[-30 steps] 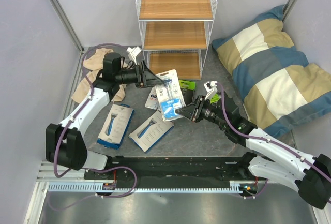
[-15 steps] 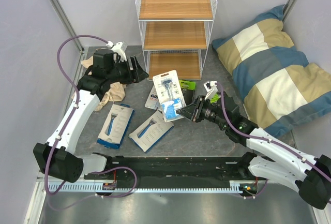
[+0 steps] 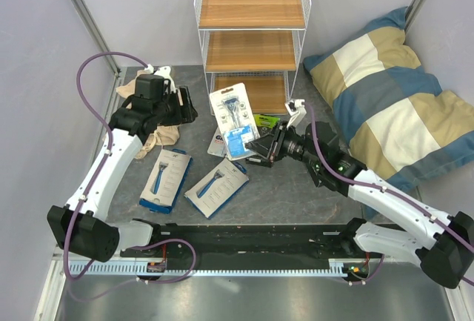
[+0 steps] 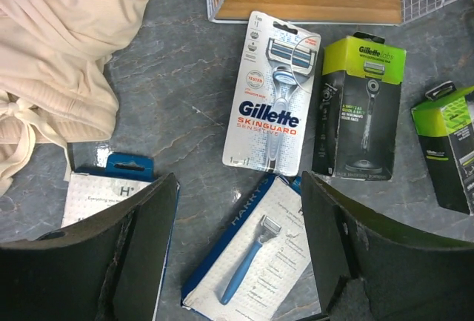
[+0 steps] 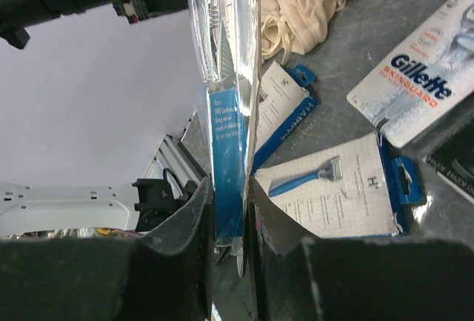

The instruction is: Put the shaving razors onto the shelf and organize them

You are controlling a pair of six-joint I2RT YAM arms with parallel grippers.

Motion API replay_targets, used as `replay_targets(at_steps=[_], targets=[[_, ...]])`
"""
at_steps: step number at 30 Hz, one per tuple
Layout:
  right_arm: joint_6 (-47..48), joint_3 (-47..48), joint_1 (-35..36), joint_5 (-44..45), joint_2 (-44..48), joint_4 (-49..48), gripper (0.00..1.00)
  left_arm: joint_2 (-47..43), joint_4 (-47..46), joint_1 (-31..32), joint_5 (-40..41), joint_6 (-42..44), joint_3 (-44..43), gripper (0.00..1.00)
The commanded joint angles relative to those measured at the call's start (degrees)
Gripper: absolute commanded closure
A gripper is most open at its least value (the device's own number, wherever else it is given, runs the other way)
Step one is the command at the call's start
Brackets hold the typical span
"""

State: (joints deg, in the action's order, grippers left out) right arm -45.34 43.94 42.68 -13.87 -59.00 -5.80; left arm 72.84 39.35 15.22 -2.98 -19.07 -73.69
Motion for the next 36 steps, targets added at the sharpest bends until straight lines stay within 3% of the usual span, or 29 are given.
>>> replay_targets(at_steps=[1,18,36], targets=[[3.4,9.8,-0.7,-1.4,-3.1,-0.4,0.87,-2.3,0.4,0.0,1.8,3.5,-1.0,0.25],[7.3,37.7,-6.8,-1.2,-19.1,7.8,0.87,-2.8,0.2,0.0,-0.2,4.5,0.3,0.26],[2.5,68.8,-14.1,-4.9,-38.9,10.3,0.87,-3.0,-0.1,0.0,-2.1,5.4,1.1,0.27]])
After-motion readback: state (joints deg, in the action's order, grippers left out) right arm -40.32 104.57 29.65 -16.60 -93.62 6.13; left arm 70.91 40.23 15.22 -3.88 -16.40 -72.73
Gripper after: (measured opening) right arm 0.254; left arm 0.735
